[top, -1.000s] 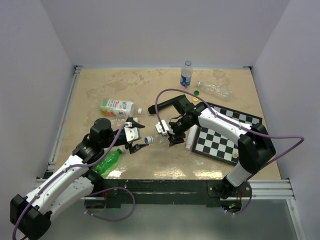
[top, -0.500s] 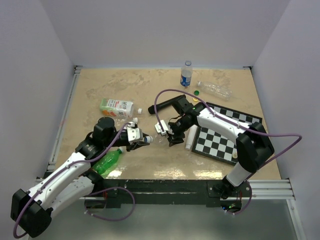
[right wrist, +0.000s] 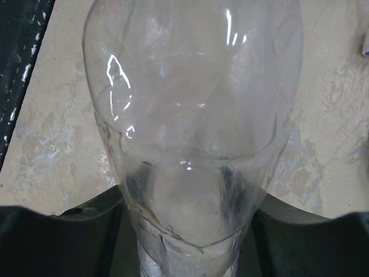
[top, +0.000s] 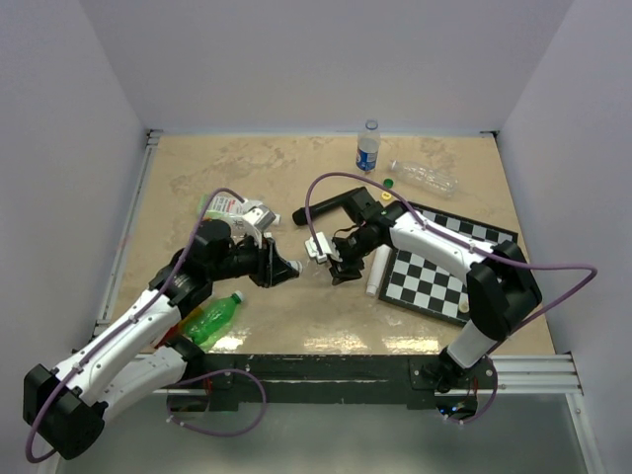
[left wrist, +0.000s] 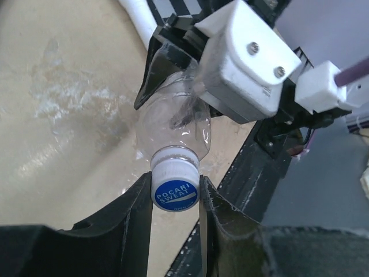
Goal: Unscrew the bottle caps
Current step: Unscrew the bottle cap from the plastic bottle.
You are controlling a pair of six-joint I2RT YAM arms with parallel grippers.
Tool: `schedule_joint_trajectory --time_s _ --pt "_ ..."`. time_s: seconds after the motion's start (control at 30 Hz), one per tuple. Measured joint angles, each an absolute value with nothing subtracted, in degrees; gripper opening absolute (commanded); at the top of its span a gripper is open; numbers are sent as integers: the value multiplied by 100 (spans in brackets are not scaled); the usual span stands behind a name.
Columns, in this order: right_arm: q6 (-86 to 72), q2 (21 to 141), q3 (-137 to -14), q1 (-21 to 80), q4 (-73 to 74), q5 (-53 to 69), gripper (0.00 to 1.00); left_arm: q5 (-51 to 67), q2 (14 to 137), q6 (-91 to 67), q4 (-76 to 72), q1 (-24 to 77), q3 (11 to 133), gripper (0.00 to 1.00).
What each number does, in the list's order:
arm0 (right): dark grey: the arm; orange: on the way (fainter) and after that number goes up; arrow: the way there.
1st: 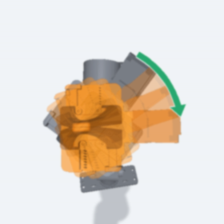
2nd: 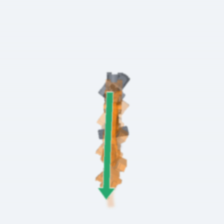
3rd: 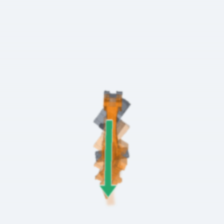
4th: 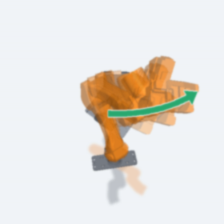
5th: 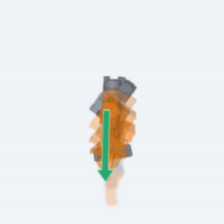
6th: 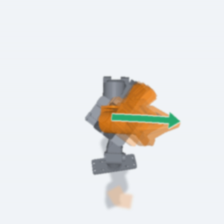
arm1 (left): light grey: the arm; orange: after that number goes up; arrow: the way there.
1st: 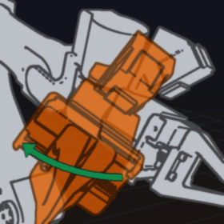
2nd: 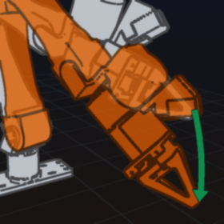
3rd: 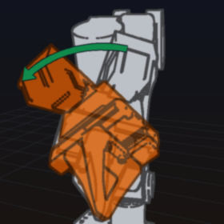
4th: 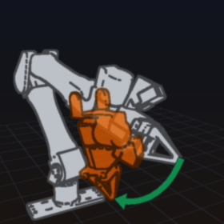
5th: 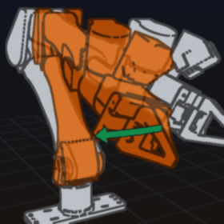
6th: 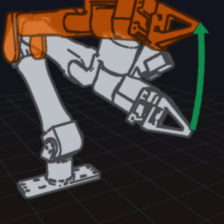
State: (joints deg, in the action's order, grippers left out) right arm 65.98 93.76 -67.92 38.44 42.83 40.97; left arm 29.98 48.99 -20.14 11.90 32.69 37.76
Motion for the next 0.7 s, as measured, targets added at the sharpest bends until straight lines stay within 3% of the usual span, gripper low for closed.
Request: schedule_joint_trajectory --time_s 0.1,0.13,0.27,0.37,0.47,0.7 --pt "6582 9386 -6792 3828 4257 3997 9 2768 5035 -2714 1367 3271 3872 0" --pt "6576 9395 -6792 3828 4252 3970 9 2674 5050 -2904 1424 3273 3881 6" --pt "6567 9441 -6792 3830 4206 3953 9 2545 5057 -3107 1496 3280 3887 55" --pt "6611 9445 -6792 3852 4274 3951 9 2443 5089 -3006 1586 3271 3990 73" --pt "6663 9450 -6792 3903 4366 3953 9 2359 5068 -2700 1610 3225 4163 84" --pt "6709 9450 -6792 3935 4499 3957 9 2381 4460 -1380 1986 3227 4366 96"
